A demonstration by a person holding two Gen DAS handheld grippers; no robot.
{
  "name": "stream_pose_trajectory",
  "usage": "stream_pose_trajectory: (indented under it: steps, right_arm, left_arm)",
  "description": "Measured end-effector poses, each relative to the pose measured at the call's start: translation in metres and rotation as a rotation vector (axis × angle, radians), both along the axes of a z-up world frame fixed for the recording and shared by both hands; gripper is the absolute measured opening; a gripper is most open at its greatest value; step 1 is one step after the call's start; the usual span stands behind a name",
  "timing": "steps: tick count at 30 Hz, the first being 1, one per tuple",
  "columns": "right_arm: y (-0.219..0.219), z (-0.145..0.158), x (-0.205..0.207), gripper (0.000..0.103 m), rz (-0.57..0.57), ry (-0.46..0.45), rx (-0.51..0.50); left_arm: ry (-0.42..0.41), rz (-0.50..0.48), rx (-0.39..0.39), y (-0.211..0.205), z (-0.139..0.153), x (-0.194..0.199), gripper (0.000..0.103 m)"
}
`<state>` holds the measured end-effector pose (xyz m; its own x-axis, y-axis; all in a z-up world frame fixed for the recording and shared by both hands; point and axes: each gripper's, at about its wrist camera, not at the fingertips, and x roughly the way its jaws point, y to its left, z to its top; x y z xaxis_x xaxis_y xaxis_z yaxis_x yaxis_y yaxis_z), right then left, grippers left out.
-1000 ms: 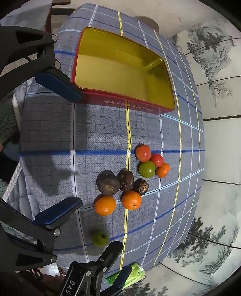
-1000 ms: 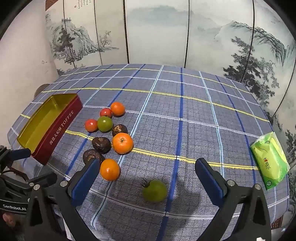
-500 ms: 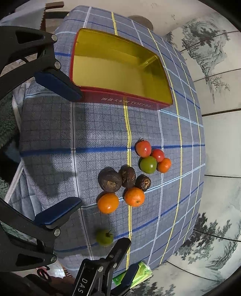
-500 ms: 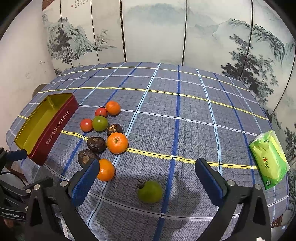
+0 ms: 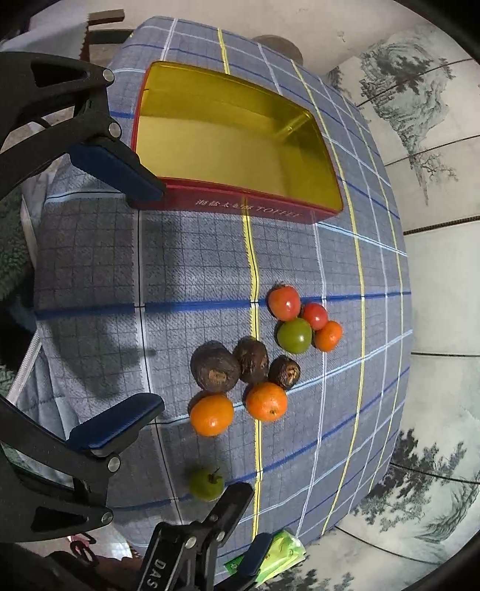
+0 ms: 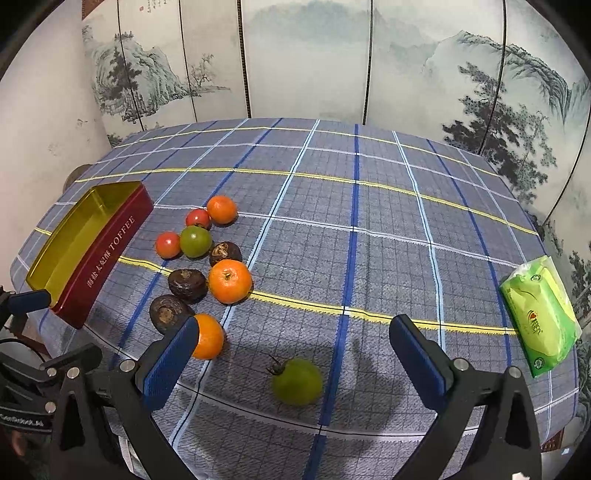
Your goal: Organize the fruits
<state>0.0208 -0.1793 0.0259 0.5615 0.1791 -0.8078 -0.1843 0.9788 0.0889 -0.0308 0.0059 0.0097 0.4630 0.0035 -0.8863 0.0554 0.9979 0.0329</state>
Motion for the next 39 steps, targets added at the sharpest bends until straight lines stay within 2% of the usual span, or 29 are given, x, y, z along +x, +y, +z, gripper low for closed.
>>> stream_pose_trajectory:
  steps: [9,22,39]
  right_arm:
    - [0.0,-0.006,-0.002,0.102,0.004,0.016,0.0]
    - [-0.005,-0.012,-0.004,0.102,-0.007,0.032,0.012]
    - [-0.009,-0.017,-0.009,0.102,-0.01,0.039,0.024]
  left_arm:
    - [-0.003,0.061,-0.015,0.014,-0.009,0.017,0.103]
    - [-0.041,0.08,0.029,0.013,-0.014,0.022,0.102]
    - [0.005,0.085,0.025,0.007,-0.022,0.023,0.102]
